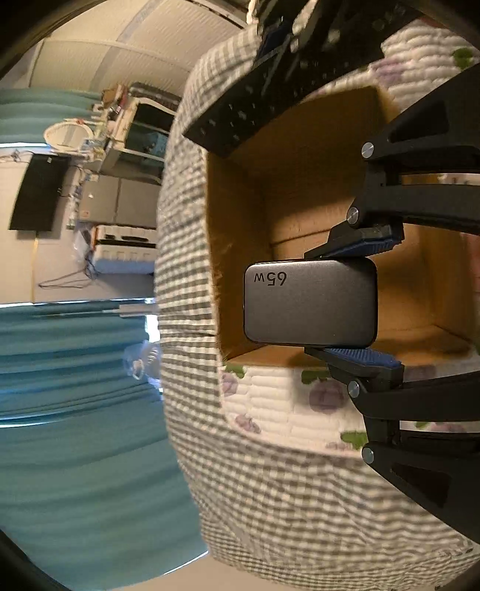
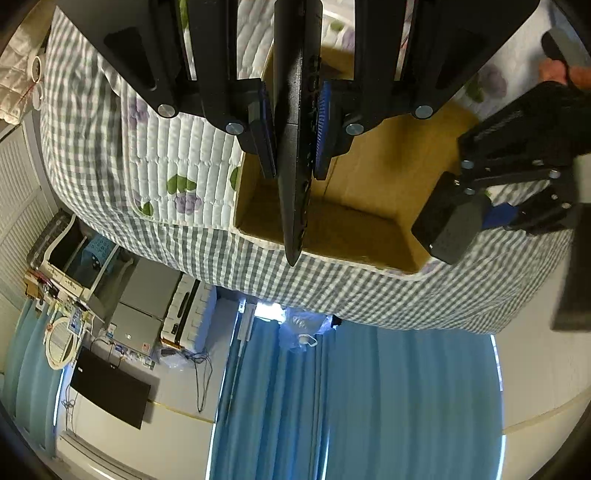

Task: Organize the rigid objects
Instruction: 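Lower the charger into the cardboard box with the left tool while the right tool drops the remote in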

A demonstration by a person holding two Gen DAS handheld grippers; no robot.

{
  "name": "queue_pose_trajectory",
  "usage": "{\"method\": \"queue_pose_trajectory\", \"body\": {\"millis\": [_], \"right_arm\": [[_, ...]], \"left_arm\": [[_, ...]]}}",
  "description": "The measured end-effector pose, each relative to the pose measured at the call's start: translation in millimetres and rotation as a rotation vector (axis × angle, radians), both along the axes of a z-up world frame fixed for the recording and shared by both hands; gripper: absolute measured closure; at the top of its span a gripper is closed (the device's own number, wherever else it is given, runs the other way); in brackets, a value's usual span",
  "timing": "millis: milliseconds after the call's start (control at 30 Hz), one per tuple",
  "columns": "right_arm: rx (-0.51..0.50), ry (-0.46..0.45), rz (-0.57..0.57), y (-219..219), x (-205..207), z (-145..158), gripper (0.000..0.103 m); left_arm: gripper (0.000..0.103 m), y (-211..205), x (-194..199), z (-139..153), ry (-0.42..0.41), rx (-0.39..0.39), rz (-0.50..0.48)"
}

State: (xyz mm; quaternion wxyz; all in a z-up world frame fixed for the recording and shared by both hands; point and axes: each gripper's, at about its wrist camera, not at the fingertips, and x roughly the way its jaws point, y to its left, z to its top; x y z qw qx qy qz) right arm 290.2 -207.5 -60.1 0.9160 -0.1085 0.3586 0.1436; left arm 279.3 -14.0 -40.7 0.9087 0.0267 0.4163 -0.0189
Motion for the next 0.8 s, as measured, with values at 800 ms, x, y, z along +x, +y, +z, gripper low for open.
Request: {"method": "queue_pose_trajectory", "body": {"millis": [800], "right_arm": [[0.041,0.033,0.002,3.3,44.2,-31.2,0.084]], "left_arm": [[0.058,11.3,-17.0,12.5,-0.087,-0.008,0.054]]}}
